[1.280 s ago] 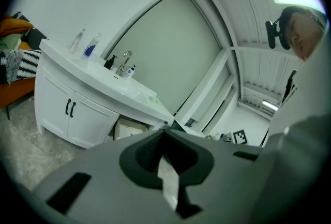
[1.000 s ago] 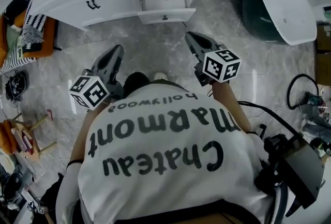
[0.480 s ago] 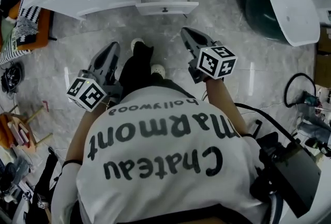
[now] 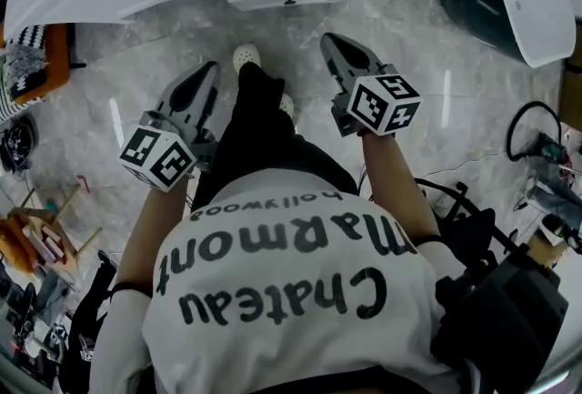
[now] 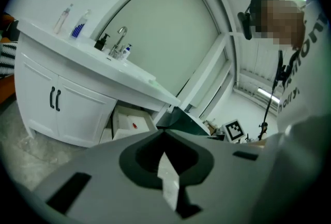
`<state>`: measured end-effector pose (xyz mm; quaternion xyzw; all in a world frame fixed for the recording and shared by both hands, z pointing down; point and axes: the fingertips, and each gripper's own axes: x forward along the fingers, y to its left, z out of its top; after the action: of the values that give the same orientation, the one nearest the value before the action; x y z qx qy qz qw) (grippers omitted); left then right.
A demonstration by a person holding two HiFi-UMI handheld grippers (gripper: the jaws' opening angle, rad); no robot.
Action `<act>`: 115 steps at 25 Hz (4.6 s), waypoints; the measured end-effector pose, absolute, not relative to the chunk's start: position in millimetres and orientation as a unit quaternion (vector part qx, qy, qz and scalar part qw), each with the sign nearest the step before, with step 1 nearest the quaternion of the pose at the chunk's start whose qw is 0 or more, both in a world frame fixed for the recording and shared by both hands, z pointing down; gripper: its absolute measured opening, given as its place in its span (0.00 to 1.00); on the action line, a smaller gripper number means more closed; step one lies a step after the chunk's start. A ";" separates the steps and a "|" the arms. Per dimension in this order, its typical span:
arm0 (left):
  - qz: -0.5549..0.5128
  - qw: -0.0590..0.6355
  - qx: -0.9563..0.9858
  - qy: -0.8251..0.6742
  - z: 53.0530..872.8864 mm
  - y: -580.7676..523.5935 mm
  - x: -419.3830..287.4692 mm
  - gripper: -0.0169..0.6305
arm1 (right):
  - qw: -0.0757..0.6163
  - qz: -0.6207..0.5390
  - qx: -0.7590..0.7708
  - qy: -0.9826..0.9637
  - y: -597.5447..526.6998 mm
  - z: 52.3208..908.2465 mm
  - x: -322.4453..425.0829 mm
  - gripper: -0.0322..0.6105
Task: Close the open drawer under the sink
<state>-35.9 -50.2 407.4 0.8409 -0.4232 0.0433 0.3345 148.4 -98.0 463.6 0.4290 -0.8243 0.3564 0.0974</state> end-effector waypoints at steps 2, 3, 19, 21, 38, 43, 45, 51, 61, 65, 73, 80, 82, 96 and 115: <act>0.063 0.347 0.836 -0.421 431.3 -61.1 -38.7 0.04 | 0.103 0.357 0.436 -0.820 -109.2 481.4 146.2 0.07; 0.071 0.353 0.832 -0.421 442.5 -66.5 -39.9 0.04 | 0.105 0.359 0.439 -0.817 -113.9 491.2 145.3 0.07; 0.076 0.356 0.835 -0.412 540.8 -129.1 -45.3 0.04 | 0.132 0.373 0.431 -0.811 -168.4 614.8 116.6 0.08; 0.075 0.352 0.837 -0.413 546.9 -129.9 -45.7 0.04 | 0.133 0.375 0.427 -0.812 -170.5 623.3 115.6 0.17; 0.085 0.396 0.809 -0.427 562.6 -125.9 -65.0 0.04 | 0.218 0.365 0.449 -0.786 -193.7 660.8 97.6 0.32; 0.095 0.407 0.806 -0.418 566.8 -126.6 -70.2 0.04 | 0.246 0.373 0.464 -0.765 -203.0 666.9 95.1 0.28; 0.098 0.412 0.806 -0.414 565.4 -127.0 -70.7 0.04 | 0.256 0.375 0.463 -0.761 -203.8 667.1 94.9 0.27; 0.110 0.408 0.813 -0.401 554.4 -132.6 -63.6 0.04 | 0.271 0.373 0.470 -0.753 -199.7 663.5 99.8 0.26; 0.117 0.402 0.818 -0.395 549.6 -153.2 -62.6 0.04 | 0.284 0.383 0.465 -0.746 -212.9 669.5 89.1 0.26; 0.121 0.401 0.819 -0.392 545.5 -159.3 -61.8 0.04 | 0.283 0.381 0.469 -0.745 -221.6 668.0 89.8 0.26; 0.115 0.403 0.818 -0.393 545.9 -170.5 -71.1 0.04 | 0.279 0.380 0.484 -0.737 -241.3 665.9 88.4 0.26; 0.106 0.410 0.818 -0.390 545.5 -178.1 -76.4 0.04 | 0.286 0.385 0.497 -0.723 -250.5 664.7 87.3 0.26; 0.103 0.410 0.818 -0.389 542.2 -182.7 -77.5 0.04 | 0.290 0.388 0.499 -0.719 -253.6 663.9 87.9 0.26; 0.118 0.393 0.840 -0.356 525.3 -220.5 -80.3 0.04 | 0.311 0.389 0.524 -0.690 -277.3 665.3 88.2 0.26; 0.088 0.403 0.789 -0.456 511.6 -223.6 -74.0 0.04 | 0.331 0.410 0.473 -0.706 -292.5 668.7 85.1 0.26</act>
<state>-74.0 -223.6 511.6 0.7889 -0.4558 0.0879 0.4027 85.1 -292.5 668.7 0.4734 -0.7056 0.4103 0.3312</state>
